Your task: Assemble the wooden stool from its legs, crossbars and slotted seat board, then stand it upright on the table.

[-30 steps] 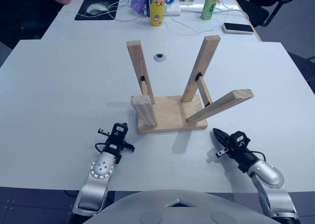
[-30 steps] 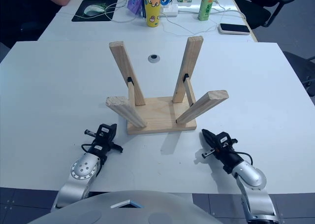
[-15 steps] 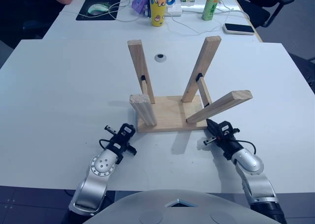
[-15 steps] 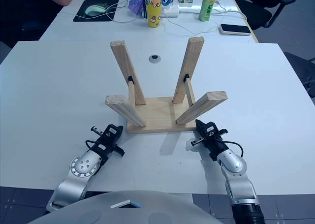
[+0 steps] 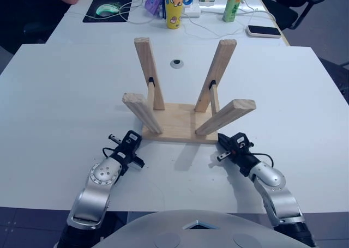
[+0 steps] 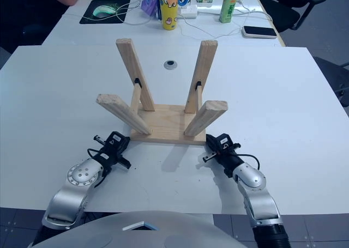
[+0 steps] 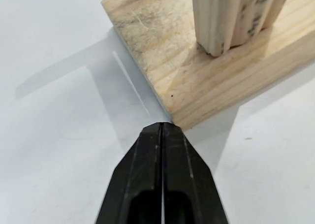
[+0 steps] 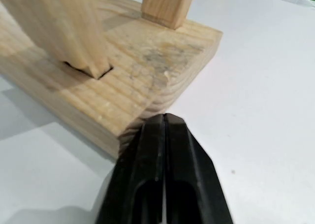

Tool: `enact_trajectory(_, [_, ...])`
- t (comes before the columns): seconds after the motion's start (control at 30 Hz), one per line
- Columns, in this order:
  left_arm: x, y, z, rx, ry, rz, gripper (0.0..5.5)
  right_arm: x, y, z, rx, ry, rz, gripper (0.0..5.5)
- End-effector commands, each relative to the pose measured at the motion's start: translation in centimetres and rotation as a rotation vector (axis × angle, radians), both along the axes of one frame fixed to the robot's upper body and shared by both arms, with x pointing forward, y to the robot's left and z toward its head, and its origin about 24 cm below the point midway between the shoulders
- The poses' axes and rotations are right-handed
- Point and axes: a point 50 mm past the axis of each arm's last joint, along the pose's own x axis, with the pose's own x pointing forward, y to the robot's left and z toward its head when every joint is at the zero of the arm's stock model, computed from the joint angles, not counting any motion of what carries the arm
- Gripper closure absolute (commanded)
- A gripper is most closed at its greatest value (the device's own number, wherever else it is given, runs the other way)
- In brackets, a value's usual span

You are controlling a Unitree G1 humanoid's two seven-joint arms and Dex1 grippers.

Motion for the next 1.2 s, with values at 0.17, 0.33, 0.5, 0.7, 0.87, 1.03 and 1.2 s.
enact_trajectory(0.17, [-0.6,-4.9,4.5,-0.37,-0.086,-0.378,5.5,0.1,5.2,4.3,0.312,-0.053,0.335,5.48])
enact_trajectory(0.33, [-1.3,-5.0,5.4,-0.386,-0.077,-0.454,5.5,0.3,5.0,5.7,0.342,-0.056,0.376,5.48])
enact_trajectory(0.5, [-0.5,-4.0,7.2,-0.403,-0.098,-0.475,5.5,0.4,5.2,7.9,0.383,-0.072,0.43,5.48])
enact_trajectory(0.7, [1.0,-2.2,9.2,-0.381,-0.13,-0.481,5.5,1.1,4.8,10.1,0.41,-0.098,0.451,5.48])
enact_trajectory(0.87, [2.4,-1.3,9.7,-0.375,-0.151,-0.444,5.5,3.2,3.6,11.0,0.398,-0.146,0.403,5.48])
enact_trajectory(1.03, [4.5,0.9,8.8,-0.276,-0.214,-0.314,5.5,4.8,1.4,9.6,0.305,-0.181,0.263,5.48])
enact_trajectory(1.2, [5.3,6.5,8.0,-0.238,-0.367,-0.07,4.75,5.3,-3.2,8.5,0.308,-0.236,0.006,4.85])
